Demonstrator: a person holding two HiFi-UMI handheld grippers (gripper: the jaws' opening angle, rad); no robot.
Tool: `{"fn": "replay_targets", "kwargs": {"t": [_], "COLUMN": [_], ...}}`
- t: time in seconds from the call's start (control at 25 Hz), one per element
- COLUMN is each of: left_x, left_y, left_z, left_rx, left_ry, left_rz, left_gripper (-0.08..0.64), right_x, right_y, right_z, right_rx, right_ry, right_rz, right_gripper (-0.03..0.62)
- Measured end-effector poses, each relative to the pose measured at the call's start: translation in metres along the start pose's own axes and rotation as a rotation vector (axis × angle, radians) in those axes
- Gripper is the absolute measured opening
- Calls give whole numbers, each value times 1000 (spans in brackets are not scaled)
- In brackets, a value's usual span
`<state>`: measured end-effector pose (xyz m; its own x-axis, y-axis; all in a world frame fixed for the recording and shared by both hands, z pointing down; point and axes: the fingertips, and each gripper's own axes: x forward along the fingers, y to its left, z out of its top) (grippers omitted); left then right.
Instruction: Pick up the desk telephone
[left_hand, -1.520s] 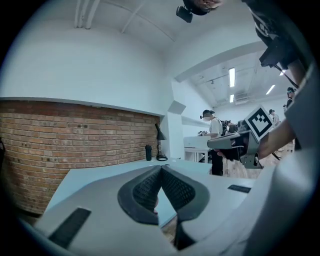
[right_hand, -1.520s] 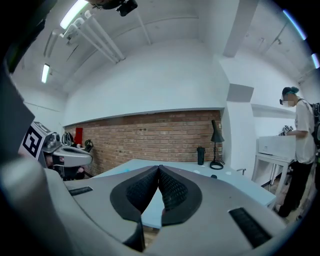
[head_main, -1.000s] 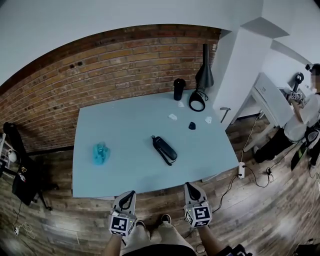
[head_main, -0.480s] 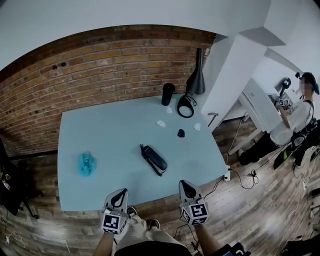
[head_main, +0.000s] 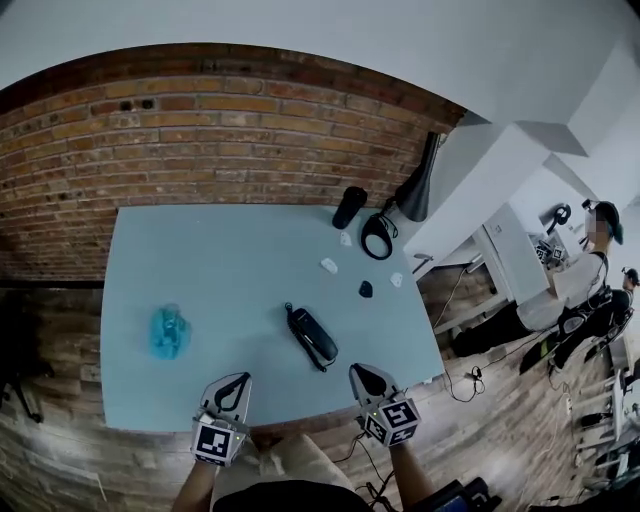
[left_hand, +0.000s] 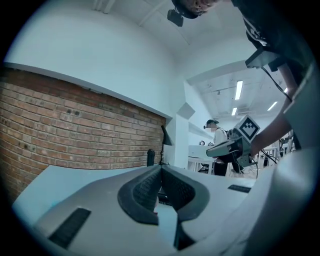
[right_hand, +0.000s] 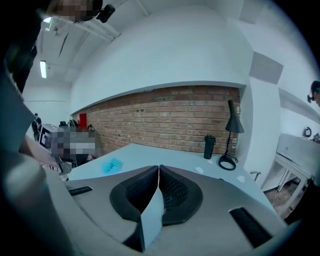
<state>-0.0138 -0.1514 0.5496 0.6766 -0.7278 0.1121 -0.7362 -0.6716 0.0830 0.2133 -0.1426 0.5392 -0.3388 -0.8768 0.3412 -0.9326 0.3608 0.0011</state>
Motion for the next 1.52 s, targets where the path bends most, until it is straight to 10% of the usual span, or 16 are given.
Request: {"fn": "replay_targets", "kwargs": {"t": [0.2,0.52,1.08,1.52], "left_x": [-10,-13,-4,-22], "left_y": [14,45,57,62], "left_z": [-9,-7,-12,-8], "left_rx": [-72,52,21,23], "left_ry": [-5,30,54,97], "left_rz": [24,124,284,311], "left_gripper": [28,28,28,28], "right_x": [34,104,189,210], "right_y": [8,-15,-33,-40], "right_z": [-5,-10,-105,-176], "right_rx": [138,95,-97,-81], "right_ry": [39,69,500,756], "right_rz": [120,186,366,336], "right_gripper": [60,113,481,502]}}
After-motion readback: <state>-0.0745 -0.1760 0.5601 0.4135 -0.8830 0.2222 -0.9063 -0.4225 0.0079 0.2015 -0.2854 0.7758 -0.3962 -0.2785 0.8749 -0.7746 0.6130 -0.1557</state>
